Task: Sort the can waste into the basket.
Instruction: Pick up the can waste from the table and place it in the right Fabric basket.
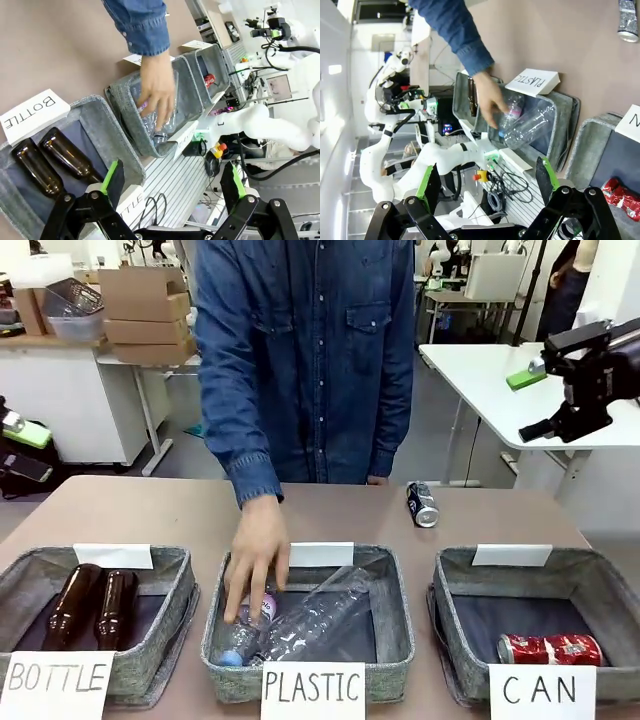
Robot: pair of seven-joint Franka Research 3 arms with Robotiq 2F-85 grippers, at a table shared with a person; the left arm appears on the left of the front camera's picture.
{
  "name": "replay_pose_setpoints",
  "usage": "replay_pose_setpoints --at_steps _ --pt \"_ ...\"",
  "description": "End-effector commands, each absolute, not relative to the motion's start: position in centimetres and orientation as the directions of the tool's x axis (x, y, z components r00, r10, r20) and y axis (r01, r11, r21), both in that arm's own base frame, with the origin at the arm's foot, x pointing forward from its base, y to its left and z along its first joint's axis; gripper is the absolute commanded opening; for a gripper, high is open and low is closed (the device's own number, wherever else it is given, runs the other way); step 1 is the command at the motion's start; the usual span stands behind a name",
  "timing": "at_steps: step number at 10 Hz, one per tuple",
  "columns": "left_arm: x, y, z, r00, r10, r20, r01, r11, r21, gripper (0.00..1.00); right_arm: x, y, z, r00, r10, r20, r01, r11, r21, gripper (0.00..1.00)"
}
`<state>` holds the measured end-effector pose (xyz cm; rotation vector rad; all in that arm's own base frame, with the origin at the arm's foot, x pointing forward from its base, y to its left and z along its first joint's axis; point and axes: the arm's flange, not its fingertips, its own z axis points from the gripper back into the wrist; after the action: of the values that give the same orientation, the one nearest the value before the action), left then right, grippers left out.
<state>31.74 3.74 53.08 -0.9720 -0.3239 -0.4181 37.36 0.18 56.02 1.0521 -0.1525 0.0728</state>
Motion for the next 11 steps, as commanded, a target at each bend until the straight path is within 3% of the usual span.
replay_pose_setpoints --at_steps 1,2,3,4,5,6,9,10,11 --pt "31.8 3.8 53.0 0.867 -0.186 0.462 0.490 0.490 -0.721 1.00 37.1 -0.1 56.1 0.987 -0.006 0.158 -0.133 0.504 0.853 1.00" --pt "31.8 3.8 53.0 0.867 -0.186 0.462 0.490 0.490 -0.721 1.00 37.4 0.2 56.0 0.987 -0.013 0.160 -0.133 0.495 0.859 1.00" --pt "31.8 3.8 53.0 0.867 -0.186 0.462 0.490 0.490 -0.721 1.00 37.2 0.0 56.4 0.977 -0.075 0.200 -0.090 0.707 0.702 1.00" --pt "31.8 3.8 53.0 0.867 -0.186 0.462 0.490 0.490 -0.721 1.00 39.1 2.4 56.3 0.966 -0.029 0.255 -0.107 0.858 0.503 1.00" --pt "31.8 3.8 53.0 0.867 -0.186 0.462 0.490 0.490 -0.721 1.00 42.6 5.0 55.6 0.951 0.078 0.300 -0.175 0.934 0.311 1.00" --pt "31.8 3.8 53.0 0.867 -0.186 0.462 0.490 0.490 -0.721 1.00 46.0 6.7 54.5 0.942 0.075 0.327 -0.124 0.983 0.132 1.00" --pt "31.8 3.8 53.0 0.867 -0.186 0.462 0.490 0.490 -0.721 1.00 50.5 11.7 48.6 0.897 0.078 0.436 -0.077 0.997 -0.021 1.00" --pt "31.8 3.8 53.0 0.867 -0.186 0.462 0.490 0.490 -0.721 1.00 50.3 12.3 46.2 0.912 0.064 0.406 -0.057 0.998 -0.030 1.00" --pt "31.8 3.8 53.0 0.867 -0.186 0.462 0.490 0.490 -0.721 1.00 49.2 11.9 44.4 0.955 0.015 0.298 -0.030 0.999 0.045 1.00"
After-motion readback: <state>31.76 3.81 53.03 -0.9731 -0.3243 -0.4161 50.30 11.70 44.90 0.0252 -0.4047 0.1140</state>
